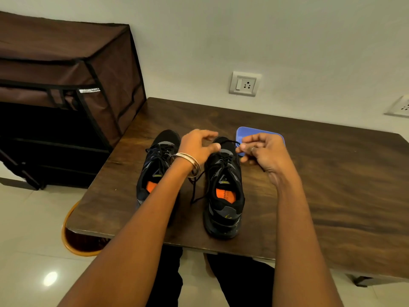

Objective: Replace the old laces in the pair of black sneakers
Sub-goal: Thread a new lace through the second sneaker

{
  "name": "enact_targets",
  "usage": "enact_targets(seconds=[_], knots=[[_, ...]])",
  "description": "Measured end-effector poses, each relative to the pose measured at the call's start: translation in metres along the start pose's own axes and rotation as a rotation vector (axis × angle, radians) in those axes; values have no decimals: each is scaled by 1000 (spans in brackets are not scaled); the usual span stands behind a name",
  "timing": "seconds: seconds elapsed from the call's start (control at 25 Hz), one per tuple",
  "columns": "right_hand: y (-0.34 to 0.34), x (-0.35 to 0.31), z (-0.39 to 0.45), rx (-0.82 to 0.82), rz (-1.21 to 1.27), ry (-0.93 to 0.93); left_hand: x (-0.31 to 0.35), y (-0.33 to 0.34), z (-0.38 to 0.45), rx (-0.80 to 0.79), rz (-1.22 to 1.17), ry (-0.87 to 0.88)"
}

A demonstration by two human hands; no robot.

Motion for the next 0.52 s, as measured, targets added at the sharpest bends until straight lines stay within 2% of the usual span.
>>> enact_targets(seconds=[0.08, 0.12, 0.32, 0.4, 0.52], knots=[[9, -5, -1, -21, -12, -30, 22, 7, -4, -88, -10, 205], [10, -6, -1, -9, -13, -39, 26, 10, -5, -96, -3, 242], [0, 7, 2, 16, -44, -3, 6, -1, 4, 77, 142, 144], [1, 9, 3, 24, -81, 5, 7, -2, 3, 22, 237, 138], [7, 7, 5, 53, -103, 24, 22, 8, -2, -49, 276, 289]])
Point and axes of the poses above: each hand's wrist, its own z-axis towards the middle knuckle, its own y-axis out of the palm, x = y × z, the point moved 3 cm from there along z, towards the middle knuckle, and after that the axes turned 1 degree about x, right-handed, at the moved point
